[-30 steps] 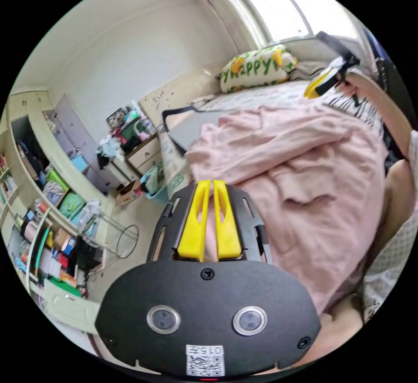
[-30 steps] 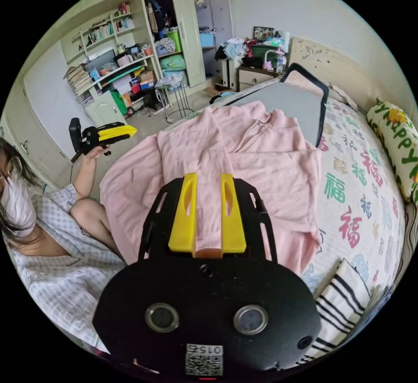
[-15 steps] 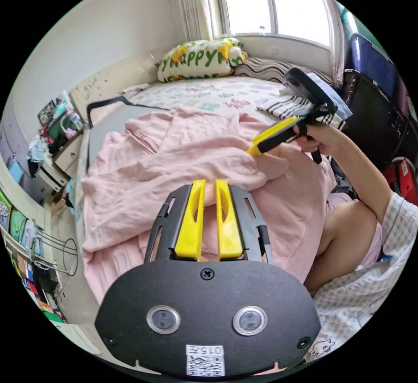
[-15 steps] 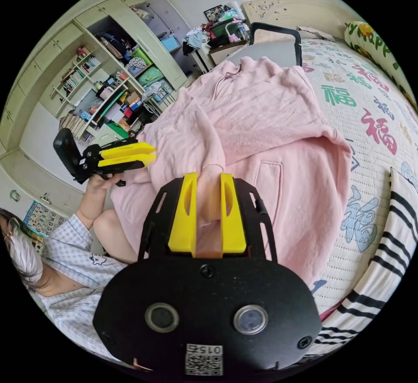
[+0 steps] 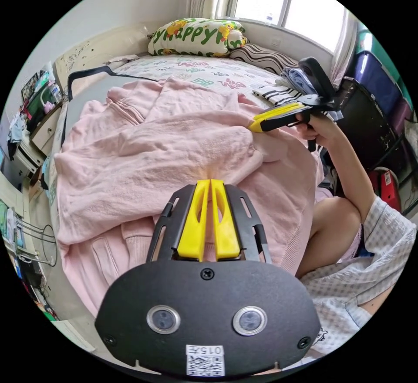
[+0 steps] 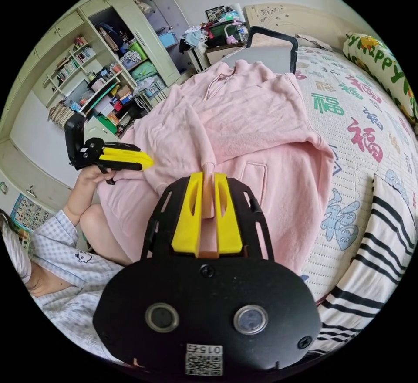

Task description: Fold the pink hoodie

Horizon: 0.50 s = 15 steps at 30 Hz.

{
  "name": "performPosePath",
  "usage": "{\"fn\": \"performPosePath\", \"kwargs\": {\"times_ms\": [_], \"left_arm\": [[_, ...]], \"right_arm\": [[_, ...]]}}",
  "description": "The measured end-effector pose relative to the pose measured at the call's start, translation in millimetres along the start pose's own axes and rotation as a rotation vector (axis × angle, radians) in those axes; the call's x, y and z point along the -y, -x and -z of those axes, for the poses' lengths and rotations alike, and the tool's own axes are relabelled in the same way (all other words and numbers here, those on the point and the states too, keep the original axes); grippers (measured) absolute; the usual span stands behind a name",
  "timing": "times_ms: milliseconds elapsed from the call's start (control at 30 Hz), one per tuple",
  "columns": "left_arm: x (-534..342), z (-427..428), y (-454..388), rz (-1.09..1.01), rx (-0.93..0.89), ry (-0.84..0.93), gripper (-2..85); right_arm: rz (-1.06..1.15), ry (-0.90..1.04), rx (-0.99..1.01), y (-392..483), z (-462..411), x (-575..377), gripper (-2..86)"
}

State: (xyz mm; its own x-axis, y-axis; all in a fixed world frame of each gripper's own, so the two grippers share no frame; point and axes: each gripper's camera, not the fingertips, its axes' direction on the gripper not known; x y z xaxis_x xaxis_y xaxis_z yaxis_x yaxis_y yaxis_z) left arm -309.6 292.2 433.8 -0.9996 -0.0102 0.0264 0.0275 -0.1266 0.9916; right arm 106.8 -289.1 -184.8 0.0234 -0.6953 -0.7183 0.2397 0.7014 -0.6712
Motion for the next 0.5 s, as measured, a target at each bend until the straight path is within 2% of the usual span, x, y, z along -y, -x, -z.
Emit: {"fn": "performPosePath", "kwargs": {"times_ms": [133, 200, 300, 500], "left_arm": [[-2, 9, -31, -0.084, 0.133, -0.048, -0.2], [-2, 18, -46, -0.128, 0.118, -0.099, 0.5], [5, 20, -78, -0.219, 0.06, -0.122, 2.1], [21, -9, -122, -0.28, 0.228, -0.15, 3.7]], "right_arm": [[-0.041, -0.039, 0.052, -14, 18, -10, 9.0], [-0.038, -0.03, 0.072, -18, 21, -14, 8.8], [-0.014, 0.0, 0.085, -20, 18, -16, 7.2], [-0.001, -0.012, 0.041, -20, 17, -13, 1.5]]}}
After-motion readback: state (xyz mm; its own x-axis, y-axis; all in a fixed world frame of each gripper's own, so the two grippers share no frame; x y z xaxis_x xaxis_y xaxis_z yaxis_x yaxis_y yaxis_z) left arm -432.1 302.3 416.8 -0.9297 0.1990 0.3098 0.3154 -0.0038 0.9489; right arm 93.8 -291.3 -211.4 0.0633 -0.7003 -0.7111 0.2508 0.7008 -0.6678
